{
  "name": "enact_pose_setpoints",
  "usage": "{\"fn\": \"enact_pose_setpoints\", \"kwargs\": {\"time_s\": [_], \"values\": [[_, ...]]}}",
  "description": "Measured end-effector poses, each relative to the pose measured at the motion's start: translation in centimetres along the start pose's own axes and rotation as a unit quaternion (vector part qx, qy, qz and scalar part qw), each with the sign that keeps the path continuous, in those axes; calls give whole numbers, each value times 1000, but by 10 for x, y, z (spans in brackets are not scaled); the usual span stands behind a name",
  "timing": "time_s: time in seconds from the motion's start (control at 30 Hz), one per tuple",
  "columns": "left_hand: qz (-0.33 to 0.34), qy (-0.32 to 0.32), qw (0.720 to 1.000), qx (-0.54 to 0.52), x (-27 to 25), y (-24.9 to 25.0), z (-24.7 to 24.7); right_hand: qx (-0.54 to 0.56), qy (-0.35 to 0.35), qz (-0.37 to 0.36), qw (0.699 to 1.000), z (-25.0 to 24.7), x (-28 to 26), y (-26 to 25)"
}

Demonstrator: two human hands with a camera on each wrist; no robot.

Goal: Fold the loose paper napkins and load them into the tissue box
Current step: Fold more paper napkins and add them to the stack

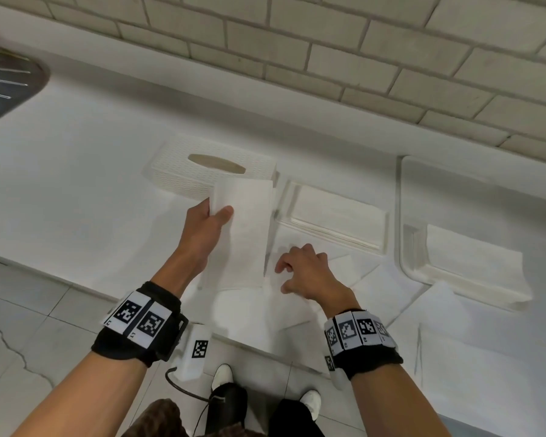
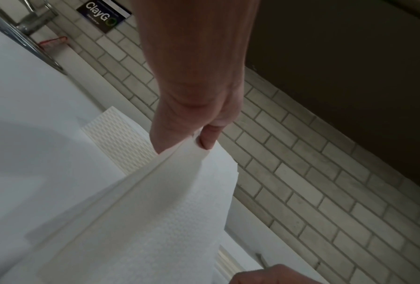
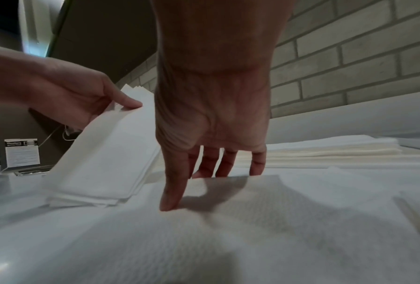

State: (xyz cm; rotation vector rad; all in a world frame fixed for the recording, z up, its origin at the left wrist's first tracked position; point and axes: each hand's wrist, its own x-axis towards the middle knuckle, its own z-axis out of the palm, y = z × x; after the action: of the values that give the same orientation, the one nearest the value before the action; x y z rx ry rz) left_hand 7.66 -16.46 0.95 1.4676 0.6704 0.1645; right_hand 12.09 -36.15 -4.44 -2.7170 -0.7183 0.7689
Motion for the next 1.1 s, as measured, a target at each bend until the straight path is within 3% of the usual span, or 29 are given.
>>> {"fn": "enact_pose_setpoints", "kwargs": {"time_s": [0.17,0.33,0.43,0.6,0.7,0.83,1.0,1.1], "values": [[2,0,1000,-8,1,-2,1,17,13,9,1000,-3,-6,1],[10,-7,1000,-15,1,-3,5,12,-26,6,1000,-13,-3,0],[21,8,999,-39,2,-2,3,121,-30,-22,992,-33,-7,0],[36,35,994,-95,2,-1,0,305,37,-76,949,-81,-29,-8],[43,27,993,-105,-1,1,4,429,69,-99,895,-101,-42,-16],[40,-27,994,-101,-10,10,14,547,142,-101,819,-107,-44,-24],[-8,-159,972,-175,-29,21,37,515,290,-16,806,-84,-24,-43],[-5,-201,964,-175,-32,22,42,503,321,14,802,-77,-18,-46]]}}
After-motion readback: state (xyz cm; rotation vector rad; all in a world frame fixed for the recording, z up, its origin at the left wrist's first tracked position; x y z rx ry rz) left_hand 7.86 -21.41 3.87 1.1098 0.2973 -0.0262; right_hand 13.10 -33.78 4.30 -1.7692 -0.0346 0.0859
